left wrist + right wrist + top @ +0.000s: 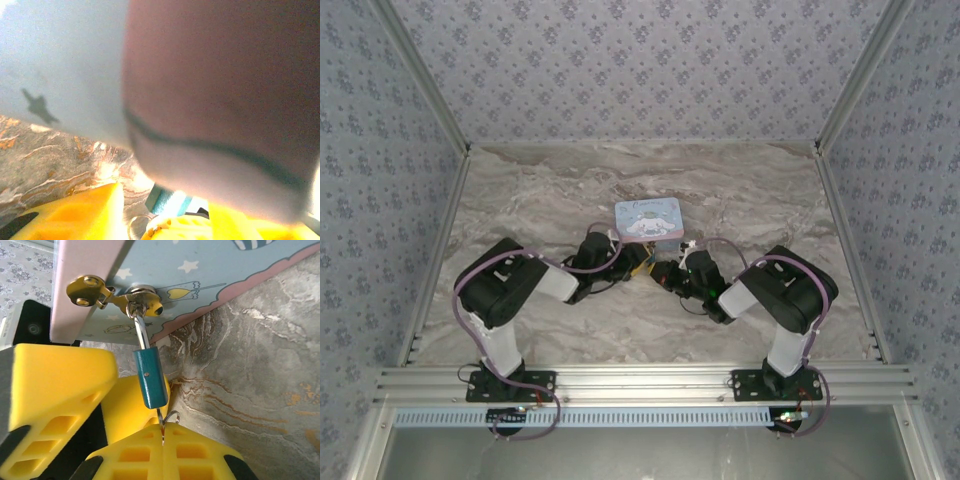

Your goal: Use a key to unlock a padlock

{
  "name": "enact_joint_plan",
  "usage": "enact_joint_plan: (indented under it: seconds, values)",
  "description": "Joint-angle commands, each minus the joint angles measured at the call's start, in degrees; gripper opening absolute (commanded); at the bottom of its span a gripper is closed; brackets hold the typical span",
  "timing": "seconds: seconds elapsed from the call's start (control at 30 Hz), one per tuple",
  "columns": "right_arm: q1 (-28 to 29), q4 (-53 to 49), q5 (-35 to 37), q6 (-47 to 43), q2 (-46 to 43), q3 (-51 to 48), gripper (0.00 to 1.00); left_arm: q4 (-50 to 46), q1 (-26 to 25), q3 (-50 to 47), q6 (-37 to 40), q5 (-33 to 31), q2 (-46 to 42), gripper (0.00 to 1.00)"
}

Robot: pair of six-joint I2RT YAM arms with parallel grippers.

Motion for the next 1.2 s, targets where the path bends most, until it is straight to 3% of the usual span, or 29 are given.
enact_joint_plan:
  seconds: [0.0, 0.33, 0.8, 1.17]
  values:
    - [-0.4, -0.6, 0.9, 0.6, -1.3, 0.3, 0.00, -2.1, -0.3, -1.4, 1.8, -2.0, -3.7, 0.50]
    - [-0.4, -0.2, 0.9, 0.4, -1.2, 0.2, 0.00, -8.5, -2.4, 2.9, 7.6, -3.1, -3.1, 0.51]
    - [-0.4, 0.2, 0.8, 0.5, -0.9, 0.1, 0.00, -2.3, -2.5, 4.0, 4.2, -2.5, 2.1, 0.47]
    - [-0.6, 1.2, 0.6, 1.2, -1.0, -0.4, 0.00, 0.1, -2.6, 4.0, 2.7, -3.2, 2.7, 0.26]
